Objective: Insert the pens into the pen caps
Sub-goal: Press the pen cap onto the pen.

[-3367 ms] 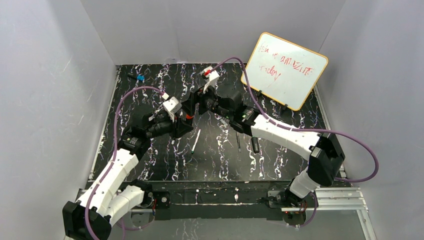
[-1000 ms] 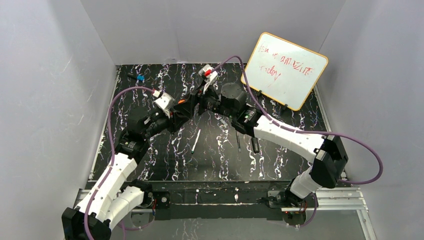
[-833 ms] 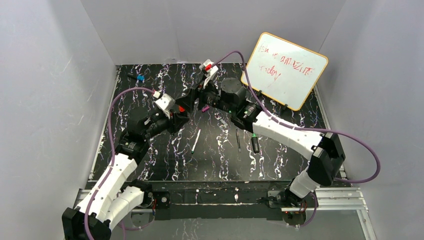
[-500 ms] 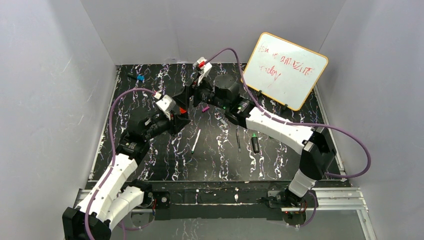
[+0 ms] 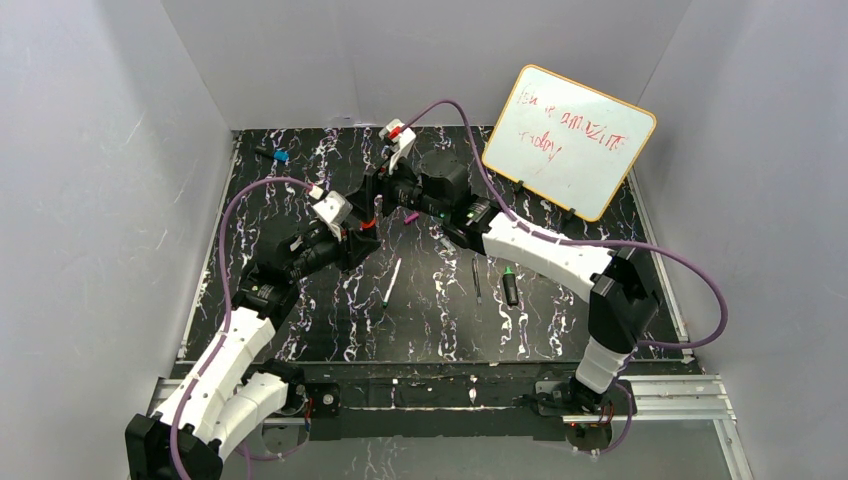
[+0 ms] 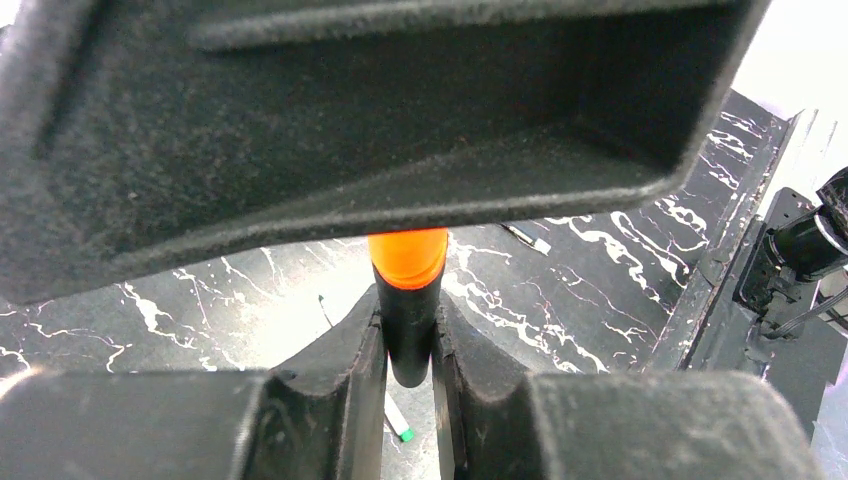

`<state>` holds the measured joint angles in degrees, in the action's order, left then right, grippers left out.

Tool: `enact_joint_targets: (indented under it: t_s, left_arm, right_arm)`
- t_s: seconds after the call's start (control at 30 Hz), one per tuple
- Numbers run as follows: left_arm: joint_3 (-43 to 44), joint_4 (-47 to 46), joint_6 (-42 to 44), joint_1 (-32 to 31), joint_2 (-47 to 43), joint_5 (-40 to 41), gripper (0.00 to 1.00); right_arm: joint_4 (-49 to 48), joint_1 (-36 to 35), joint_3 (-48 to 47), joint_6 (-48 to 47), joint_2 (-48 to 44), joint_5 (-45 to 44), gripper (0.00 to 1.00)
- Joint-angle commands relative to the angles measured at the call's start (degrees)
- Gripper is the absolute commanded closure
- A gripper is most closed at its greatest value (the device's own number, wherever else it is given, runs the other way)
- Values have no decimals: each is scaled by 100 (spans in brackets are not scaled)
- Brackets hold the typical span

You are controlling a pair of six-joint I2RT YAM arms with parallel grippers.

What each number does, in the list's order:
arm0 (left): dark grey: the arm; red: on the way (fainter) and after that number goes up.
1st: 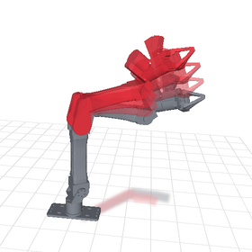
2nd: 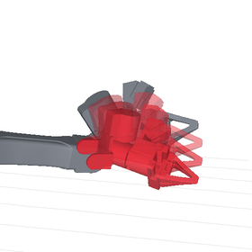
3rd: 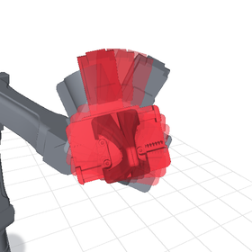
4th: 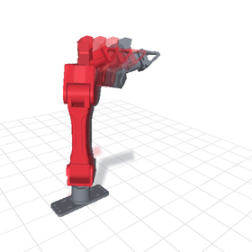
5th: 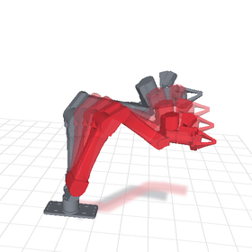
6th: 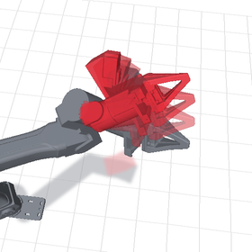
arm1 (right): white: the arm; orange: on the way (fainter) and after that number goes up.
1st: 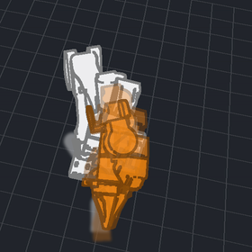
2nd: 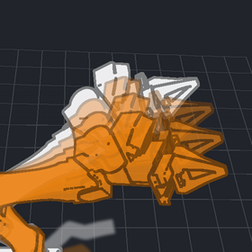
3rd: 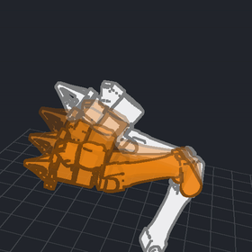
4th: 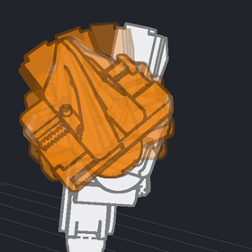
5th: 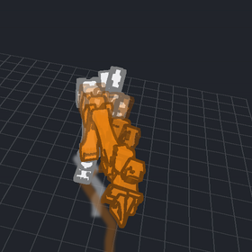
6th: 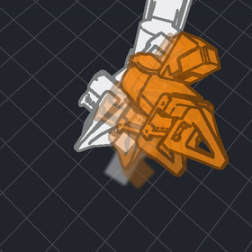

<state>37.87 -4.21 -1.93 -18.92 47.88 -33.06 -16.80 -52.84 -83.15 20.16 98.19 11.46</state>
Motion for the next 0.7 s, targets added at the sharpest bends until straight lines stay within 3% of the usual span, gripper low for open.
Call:
enact_joint_targets:
  t_s: [0.0, 0.67]
  left_arm:
    - [2, -142, 77, -16, -168, -209, 100]
    - [35, -36, 147, -16, -112, -221, 100]
  right_arm:
    - [-170, 98, -303, -96, 140, 11, 22]
    - [-315, 458, -279, 138, 174, 239, 22]
